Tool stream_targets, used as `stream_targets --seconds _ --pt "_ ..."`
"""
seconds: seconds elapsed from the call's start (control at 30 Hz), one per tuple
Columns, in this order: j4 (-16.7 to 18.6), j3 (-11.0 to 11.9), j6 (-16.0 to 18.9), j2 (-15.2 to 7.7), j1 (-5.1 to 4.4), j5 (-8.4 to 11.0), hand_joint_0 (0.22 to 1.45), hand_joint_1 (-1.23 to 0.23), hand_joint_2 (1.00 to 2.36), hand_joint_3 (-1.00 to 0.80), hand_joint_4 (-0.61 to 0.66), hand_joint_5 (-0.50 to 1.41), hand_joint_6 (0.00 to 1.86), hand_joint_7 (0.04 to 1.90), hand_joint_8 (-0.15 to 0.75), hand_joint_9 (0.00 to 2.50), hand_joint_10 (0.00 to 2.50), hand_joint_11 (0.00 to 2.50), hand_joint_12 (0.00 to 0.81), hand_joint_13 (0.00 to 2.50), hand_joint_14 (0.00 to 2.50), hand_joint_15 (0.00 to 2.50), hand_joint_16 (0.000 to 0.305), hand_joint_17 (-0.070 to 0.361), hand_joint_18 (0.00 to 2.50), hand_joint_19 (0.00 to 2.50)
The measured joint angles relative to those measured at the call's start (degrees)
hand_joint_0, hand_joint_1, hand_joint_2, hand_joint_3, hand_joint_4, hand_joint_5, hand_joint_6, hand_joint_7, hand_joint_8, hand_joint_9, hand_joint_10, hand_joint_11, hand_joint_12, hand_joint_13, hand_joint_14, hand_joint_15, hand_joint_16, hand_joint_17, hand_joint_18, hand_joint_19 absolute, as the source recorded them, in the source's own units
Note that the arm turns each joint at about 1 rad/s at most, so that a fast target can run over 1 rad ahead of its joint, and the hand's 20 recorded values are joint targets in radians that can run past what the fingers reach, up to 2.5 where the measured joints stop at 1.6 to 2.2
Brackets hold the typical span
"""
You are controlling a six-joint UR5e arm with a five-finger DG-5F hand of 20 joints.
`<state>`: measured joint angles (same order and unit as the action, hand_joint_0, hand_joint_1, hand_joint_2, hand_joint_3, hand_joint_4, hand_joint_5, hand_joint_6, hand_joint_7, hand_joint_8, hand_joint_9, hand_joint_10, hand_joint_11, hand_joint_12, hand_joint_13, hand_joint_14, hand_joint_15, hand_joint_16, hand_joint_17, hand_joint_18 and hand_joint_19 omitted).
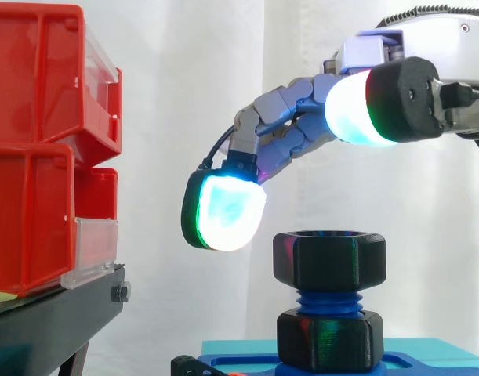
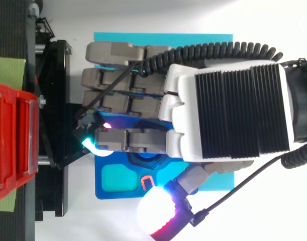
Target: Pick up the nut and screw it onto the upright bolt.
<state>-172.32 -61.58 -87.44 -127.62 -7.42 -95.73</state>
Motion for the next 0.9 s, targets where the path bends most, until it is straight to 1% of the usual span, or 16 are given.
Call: stream_targets --seconds 0.23,0.33,0.4,0.7,0.9 --pt "-1.4 -0.4 0.1 0.0 -0.29 -0.09 0.51 -0.07 1.00 -0.50 0.26 -0.10 0.50 1.01 0.242 0.48 0.00 0.00 0.311 0.39 0.00 0.00 0.033 0.074 0.04 0.00" --pt "-1.4 -0.8 0.1 0.0 -0.29 -0.16 0.51 -0.07 1.00 -0.50 0.25 -0.09 0.50 1.13 0.249 0.50 0.00 0.00 0.304 0.41 0.00 0.00 0.032 0.072 0.04 0.00" --pt "-1.5 -1.0 0.2 0.0 -0.26 -0.23 0.52 -0.08 1.00 -0.50 0.23 -0.08 0.50 1.17 0.254 0.51 0.00 0.00 0.301 0.42 0.00 0.00 0.031 0.069 0.05 0.00" --pt "-1.6 -1.0 0.2 0.0 0.34 -0.73 0.52 -0.09 1.00 -0.50 0.18 -0.07 0.50 1.31 0.262 0.54 0.00 0.00 0.293 0.46 0.00 0.00 0.028 0.063 0.08 0.00" --pt "-1.5 -1.0 0.0 0.0 0.81 -1.15 0.52 -0.10 1.00 -0.50 0.18 -0.06 0.50 1.39 0.267 0.56 0.00 0.00 0.287 0.48 0.00 0.00 0.027 0.061 0.11 0.00"
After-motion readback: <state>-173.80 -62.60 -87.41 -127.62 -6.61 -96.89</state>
